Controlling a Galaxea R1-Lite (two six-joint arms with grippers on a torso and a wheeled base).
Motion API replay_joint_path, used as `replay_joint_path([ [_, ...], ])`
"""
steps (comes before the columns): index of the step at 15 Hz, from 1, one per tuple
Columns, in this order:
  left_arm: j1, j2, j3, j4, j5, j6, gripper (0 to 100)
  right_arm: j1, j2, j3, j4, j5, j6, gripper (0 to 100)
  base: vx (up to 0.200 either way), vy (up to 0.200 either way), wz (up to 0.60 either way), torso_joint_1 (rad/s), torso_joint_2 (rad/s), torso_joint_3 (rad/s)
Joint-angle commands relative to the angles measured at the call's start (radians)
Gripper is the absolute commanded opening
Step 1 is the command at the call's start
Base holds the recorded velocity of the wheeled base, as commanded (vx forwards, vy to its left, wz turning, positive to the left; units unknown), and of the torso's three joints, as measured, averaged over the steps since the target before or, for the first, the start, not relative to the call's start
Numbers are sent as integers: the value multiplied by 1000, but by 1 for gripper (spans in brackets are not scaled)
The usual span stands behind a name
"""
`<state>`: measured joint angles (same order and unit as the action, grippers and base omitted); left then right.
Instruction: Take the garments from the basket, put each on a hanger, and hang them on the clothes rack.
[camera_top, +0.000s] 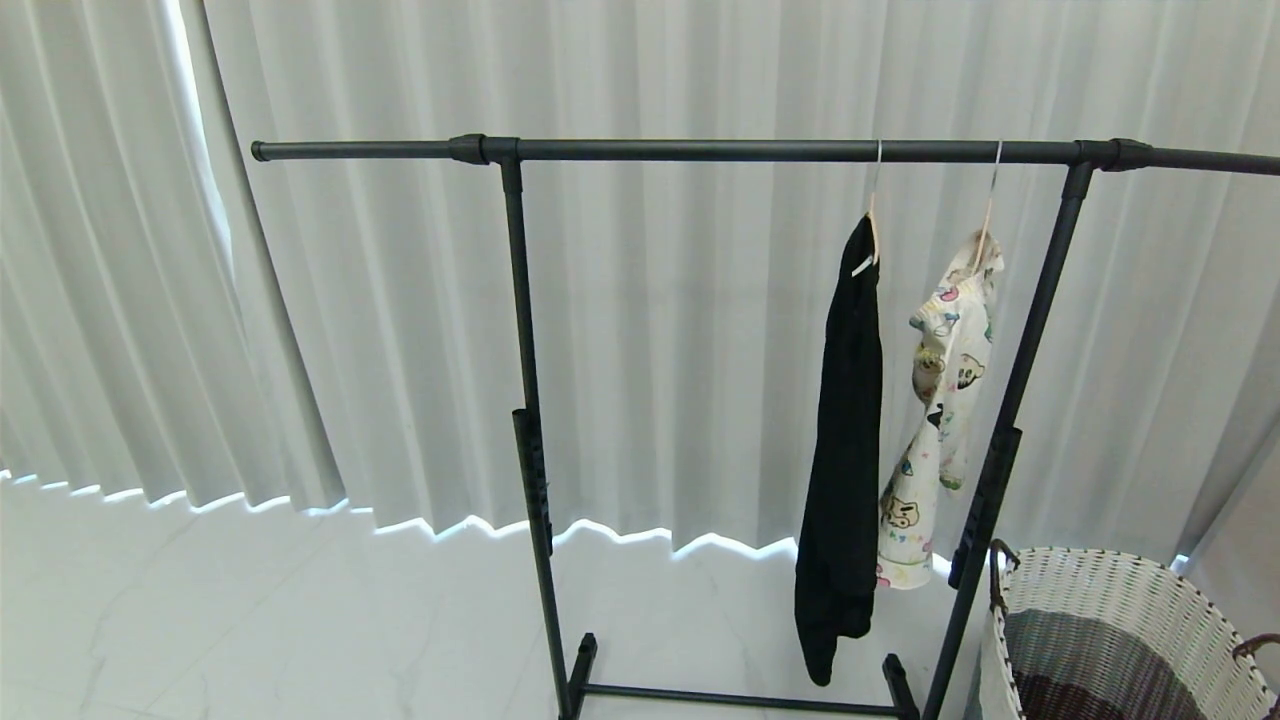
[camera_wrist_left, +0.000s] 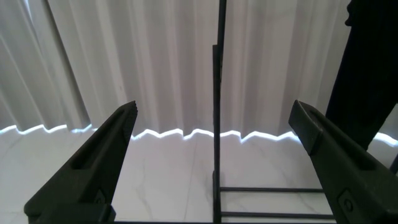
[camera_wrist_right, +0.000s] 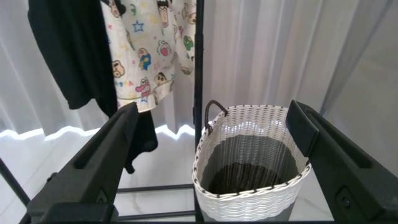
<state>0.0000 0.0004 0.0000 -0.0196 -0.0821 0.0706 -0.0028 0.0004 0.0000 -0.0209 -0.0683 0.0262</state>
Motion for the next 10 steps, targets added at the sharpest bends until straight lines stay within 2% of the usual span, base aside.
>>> replay_joint_path([
  [1,0,0,0,0,-1,0,100,1,0,0,-1,-1,0,100,0,0,0,0,0,0],
  [10,2,0,0,0,-1,0,100,0,0,0,-1,-1,0,100,0,0,0,0,0,0],
])
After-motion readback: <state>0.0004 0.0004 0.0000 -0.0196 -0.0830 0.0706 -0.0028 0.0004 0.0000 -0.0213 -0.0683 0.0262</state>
